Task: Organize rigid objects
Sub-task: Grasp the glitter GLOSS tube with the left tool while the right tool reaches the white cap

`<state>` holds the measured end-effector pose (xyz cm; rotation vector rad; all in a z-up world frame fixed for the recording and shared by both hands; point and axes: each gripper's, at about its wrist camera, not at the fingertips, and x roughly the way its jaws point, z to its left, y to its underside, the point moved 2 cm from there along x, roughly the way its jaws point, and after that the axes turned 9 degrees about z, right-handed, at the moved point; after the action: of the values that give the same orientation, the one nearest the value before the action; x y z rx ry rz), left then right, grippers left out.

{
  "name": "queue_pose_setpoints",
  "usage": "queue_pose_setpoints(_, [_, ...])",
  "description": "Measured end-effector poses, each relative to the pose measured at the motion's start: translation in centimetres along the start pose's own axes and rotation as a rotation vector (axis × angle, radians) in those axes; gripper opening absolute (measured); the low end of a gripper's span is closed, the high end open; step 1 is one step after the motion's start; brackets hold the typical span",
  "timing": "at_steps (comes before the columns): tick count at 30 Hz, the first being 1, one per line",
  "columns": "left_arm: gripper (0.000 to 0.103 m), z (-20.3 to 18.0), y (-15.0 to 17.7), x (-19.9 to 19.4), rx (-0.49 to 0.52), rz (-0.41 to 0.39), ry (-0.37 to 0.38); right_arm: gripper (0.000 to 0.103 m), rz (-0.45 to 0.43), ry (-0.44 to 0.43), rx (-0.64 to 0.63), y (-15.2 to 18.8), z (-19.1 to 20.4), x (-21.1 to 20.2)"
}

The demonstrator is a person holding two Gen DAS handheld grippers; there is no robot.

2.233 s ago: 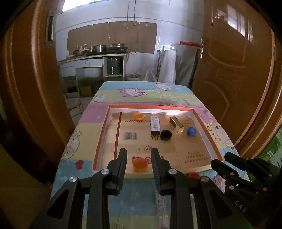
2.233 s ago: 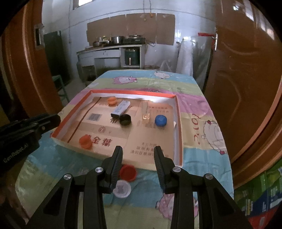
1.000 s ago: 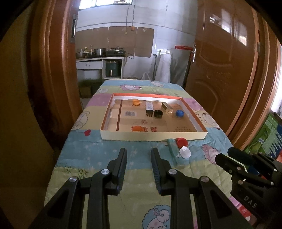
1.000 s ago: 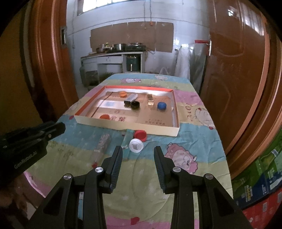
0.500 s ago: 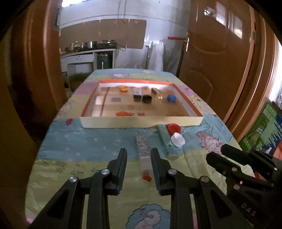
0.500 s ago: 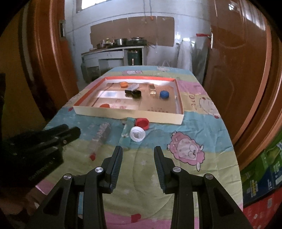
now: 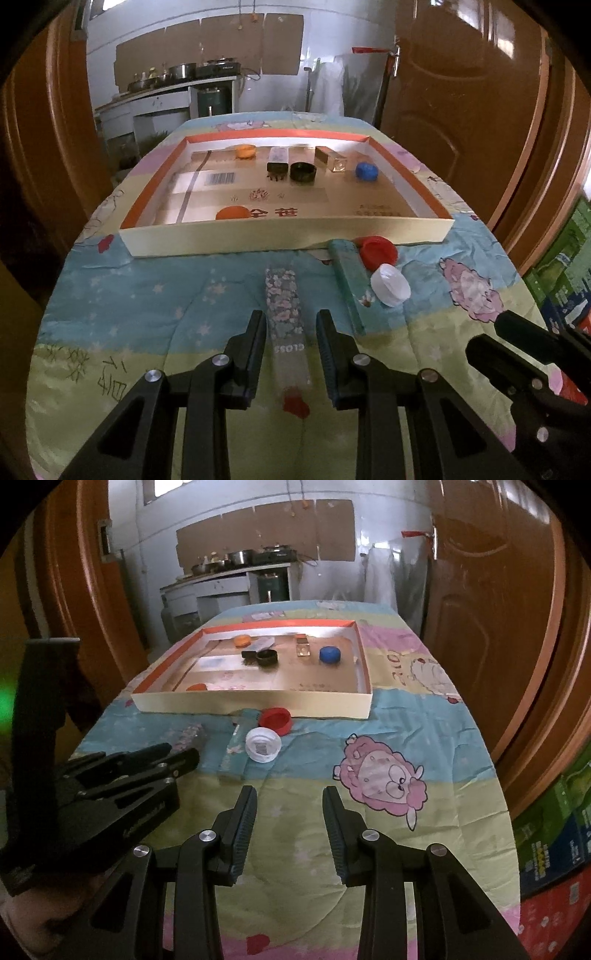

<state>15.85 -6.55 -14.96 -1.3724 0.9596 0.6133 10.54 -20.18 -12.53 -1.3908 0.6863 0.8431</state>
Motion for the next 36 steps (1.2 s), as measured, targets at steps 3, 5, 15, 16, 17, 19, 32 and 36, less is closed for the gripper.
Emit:
queue_pose_setpoints(3, [0.028,0.3,-0.3,0.6,-0.010,0.011,-0.003,0.038,0.010,-0.010,0.004,-0.3,-0.2,0.7])
queue_pose_setpoints(5, [0.028,0.3,-0.4,1.0,-0.014,0.023,0.005,0.038,0.015,-0.020,0.006,-0.6,-0.1,1.2])
queue_pose_setpoints(15, [0.021,1.1,-0.8,1.5,-0.038,0.012,0.043,0.038,0.038,-0.096,0.014,-3.2,1.0,4.3])
queue_pose_setpoints(16, [0.020,1.1,-0.8,1.5,-0.036,0.011,0.038,0.038,0.041,-0.097,0.015,-3.4,1.0,4.6])
queue_pose_setpoints(17, [0.020,1.2,-0.7,1.5,-0.035,0.010,0.038,0.038,0.046,-0.097,0.016,-3.6,1.1,4.9])
queue_pose_setpoints(19, [0.020,1.2,-0.7,1.4,-0.035,0.009,0.041,0.038,0.049,-0.091,0.017,-3.9,1.1,5.5])
queue_pose_setpoints(32, [0.020,1.3,-0.6,1.4,-0.035,0.004,0.058,0.031,0.062,-0.097,0.007,-4.8,1.1,6.8])
queue_pose_setpoints(36, [0.020,1.3,-0.6,1.4,-0.038,0.004,0.061,0.030,0.062,-0.079,-0.006,-4.8,1.4,6.8])
